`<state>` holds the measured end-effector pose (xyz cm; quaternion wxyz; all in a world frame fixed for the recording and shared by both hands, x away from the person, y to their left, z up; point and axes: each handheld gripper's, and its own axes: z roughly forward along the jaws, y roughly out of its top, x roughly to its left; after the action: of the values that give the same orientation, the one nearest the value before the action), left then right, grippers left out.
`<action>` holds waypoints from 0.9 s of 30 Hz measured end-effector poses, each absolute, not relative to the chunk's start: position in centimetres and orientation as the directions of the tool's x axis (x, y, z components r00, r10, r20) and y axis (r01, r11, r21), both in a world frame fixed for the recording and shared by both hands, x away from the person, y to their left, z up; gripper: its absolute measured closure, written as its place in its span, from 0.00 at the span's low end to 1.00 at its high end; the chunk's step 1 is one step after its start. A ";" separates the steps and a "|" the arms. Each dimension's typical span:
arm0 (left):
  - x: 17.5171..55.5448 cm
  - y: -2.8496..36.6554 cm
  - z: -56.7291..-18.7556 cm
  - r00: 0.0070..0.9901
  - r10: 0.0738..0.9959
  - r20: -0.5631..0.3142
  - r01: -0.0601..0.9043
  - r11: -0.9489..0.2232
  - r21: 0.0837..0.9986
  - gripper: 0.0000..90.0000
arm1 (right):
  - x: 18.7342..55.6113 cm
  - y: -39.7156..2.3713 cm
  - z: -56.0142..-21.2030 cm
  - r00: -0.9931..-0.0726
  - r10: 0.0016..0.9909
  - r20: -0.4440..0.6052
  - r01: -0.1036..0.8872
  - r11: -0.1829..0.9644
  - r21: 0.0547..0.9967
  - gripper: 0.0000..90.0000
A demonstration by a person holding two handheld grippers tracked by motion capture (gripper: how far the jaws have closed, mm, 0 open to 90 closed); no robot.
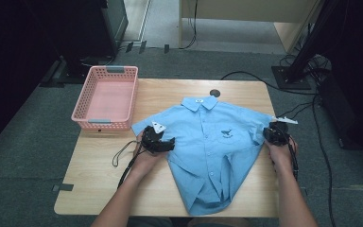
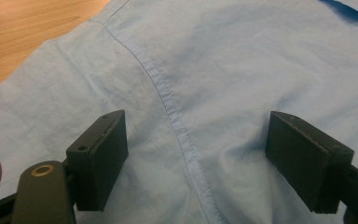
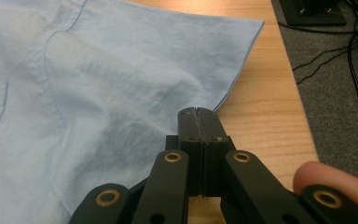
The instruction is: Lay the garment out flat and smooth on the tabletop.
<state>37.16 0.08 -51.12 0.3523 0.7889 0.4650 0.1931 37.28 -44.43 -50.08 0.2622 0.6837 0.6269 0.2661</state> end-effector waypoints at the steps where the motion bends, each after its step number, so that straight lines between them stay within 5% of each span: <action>1: 37.2 0.1 -51.1 0.493 0.870 -0.023 0.597 -0.319 0.736 0.24 | 37.4 -44.6 -50.1 0.072 0.997 0.035 0.717 -0.076 0.693 1.00; 10: 37.2 0.1 -51.1 0.493 0.870 -0.024 0.598 -0.318 0.736 0.24 | 38.7 -46.1 -50.2 0.123 0.992 0.002 0.704 -0.089 0.704 0.98; 16: 37.2 0.1 -51.1 0.493 0.870 -0.025 0.597 -0.317 0.737 0.24 | 38.2 -46.5 -48.9 0.137 0.983 0.121 0.656 -0.181 0.732 0.76; 27: 37.2 0.1 -51.1 0.494 0.869 -0.023 0.597 -0.320 0.736 0.24 | 35.9 -43.6 -47.2 0.032 0.987 0.160 0.667 -0.140 0.732 0.58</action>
<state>37.17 0.08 -51.13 0.3524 0.7891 0.4646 0.1931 35.89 -43.60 -47.20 0.2392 0.6773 0.6104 0.3337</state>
